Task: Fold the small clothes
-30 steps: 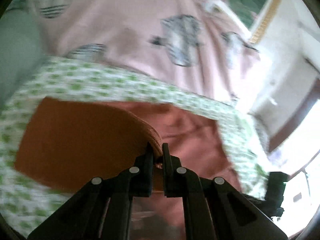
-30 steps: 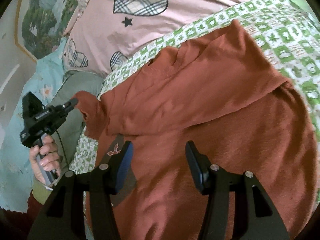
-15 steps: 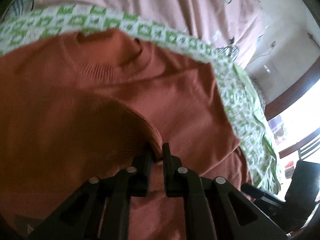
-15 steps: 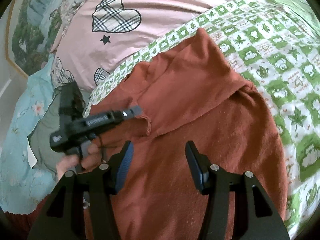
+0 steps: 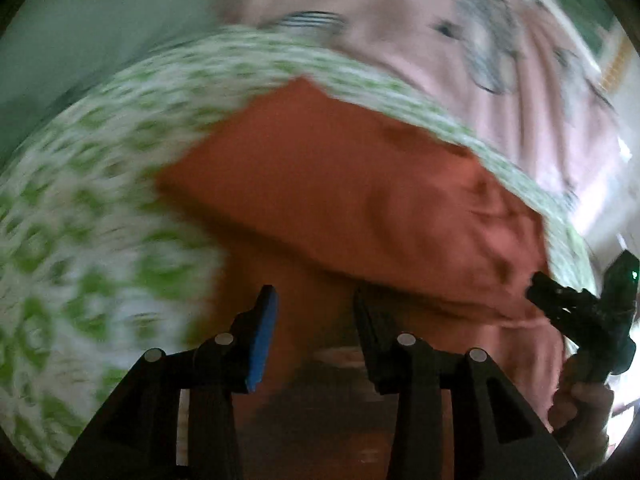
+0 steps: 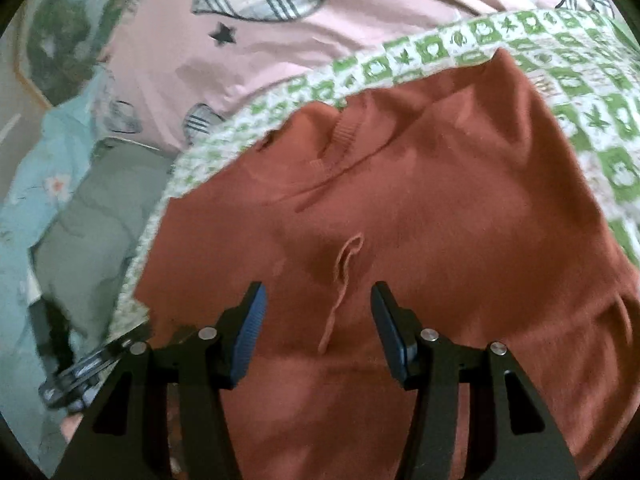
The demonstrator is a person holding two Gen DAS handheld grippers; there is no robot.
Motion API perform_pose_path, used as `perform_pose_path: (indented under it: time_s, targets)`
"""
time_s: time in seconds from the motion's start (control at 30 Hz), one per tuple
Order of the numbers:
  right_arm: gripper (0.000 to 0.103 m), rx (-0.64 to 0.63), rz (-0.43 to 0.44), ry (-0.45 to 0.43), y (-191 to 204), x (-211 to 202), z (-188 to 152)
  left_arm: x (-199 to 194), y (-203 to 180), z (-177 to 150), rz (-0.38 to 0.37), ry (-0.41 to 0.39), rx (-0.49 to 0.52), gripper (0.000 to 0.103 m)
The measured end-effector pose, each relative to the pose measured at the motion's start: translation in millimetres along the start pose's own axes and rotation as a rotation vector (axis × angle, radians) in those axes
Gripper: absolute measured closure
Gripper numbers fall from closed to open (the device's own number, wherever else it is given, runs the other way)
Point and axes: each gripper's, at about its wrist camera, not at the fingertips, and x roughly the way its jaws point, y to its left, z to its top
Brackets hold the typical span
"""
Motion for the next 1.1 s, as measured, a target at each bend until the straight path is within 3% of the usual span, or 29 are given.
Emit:
perform_pose_path:
  time_s: [0.1,0.17,0.2,0.37,0.47,0.67,0.8,0.97,1.1]
  targets:
    - [0.048,0.015,0.0,0.064,0.9,27.3,7.8,10.0,23.0,4.9,0.018,0.018,-0.056,0.064]
    - [0.085,0.004,0.019,0.102,6.5,38.9,10.0,18.7,24.7,11.5,0.041,0.018,-0.051,0.064]
    - [0.098,0.004,0.022,0.106,8.0,38.8,11.2,22.6,23.7,14.5,0.048,0.017,-0.047,0.064]
    - [0.099,0.008,0.087,-0.055,7.3,-26.5,35.6,35.6,13.5,29.6,0.088,-0.009,-0.027,0.065]
    - [0.099,0.014,-0.018,-0.145,-14.5,-63.2,50.0,41.0,14.3,35.1,0.089,-0.012,-0.031,0.065]
    - [0.099,0.088,-0.142,-0.084,-69.0,-51.6,45.3,43.5,12.9,36.1,0.102,-0.025,-0.029,0.067]
    - [0.099,0.074,-0.139,-0.065,-69.4,-45.4,33.3,33.2,26.9,36.6,0.072,-0.059,-0.111,0.069]
    - [0.099,0.099,-0.067,-0.082,-62.7,-46.6,37.1,32.6,48.5,33.0,-0.003,-0.065,-0.214,0.069]
    - [0.099,0.131,-0.12,-0.05,-75.4,-40.9,37.8,31.8,43.0,35.2,0.006,-0.029,-0.158,0.068]
